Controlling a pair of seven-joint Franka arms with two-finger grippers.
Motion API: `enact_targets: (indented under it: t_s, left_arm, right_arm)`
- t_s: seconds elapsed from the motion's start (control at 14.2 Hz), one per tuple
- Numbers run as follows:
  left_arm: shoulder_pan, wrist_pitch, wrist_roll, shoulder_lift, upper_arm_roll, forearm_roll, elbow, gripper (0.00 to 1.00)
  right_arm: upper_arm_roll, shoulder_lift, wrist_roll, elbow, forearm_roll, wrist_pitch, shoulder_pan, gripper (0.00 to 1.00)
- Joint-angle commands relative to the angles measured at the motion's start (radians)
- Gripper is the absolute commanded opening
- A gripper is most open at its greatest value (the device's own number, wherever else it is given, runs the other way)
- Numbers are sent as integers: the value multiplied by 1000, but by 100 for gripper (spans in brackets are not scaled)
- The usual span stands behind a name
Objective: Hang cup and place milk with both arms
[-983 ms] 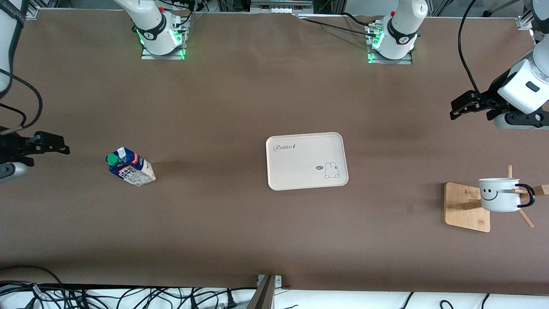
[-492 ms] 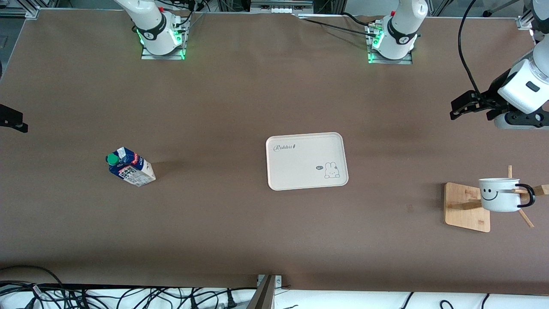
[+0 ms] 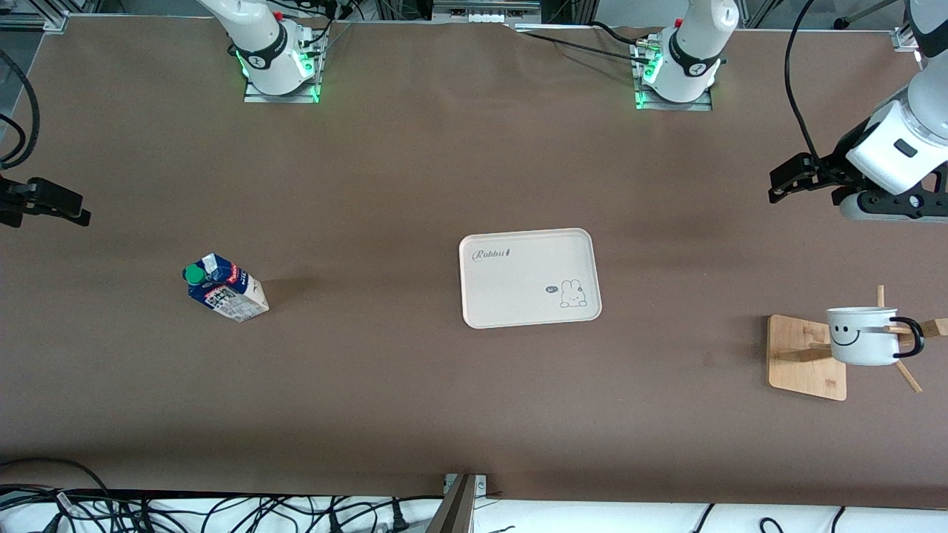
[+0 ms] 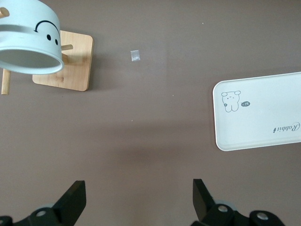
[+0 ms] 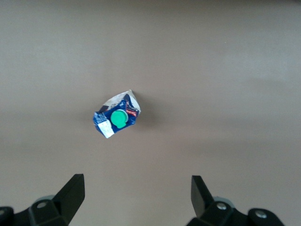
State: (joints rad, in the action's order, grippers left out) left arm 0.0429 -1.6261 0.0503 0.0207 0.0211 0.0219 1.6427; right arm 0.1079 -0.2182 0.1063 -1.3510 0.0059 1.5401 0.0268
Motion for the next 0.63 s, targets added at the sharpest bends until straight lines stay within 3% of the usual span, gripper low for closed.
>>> enact_targets:
  t_s: [0.0, 0.14, 0.56]
  left_arm:
    - [-3, 25, 2, -4, 3, -23, -24, 100]
    - [-3, 25, 5, -4, 3, -23, -26, 100]
    - [-6, 22, 0, -2, 2, -23, -29, 100]
  right_arm:
    - [-56, 37, -33, -36, -29, 6, -11, 100]
    - [-91, 48, -34, -36, -50, 3, -11, 100]
    - [-88, 46, -25, -24, -52, -72, -13, 100]
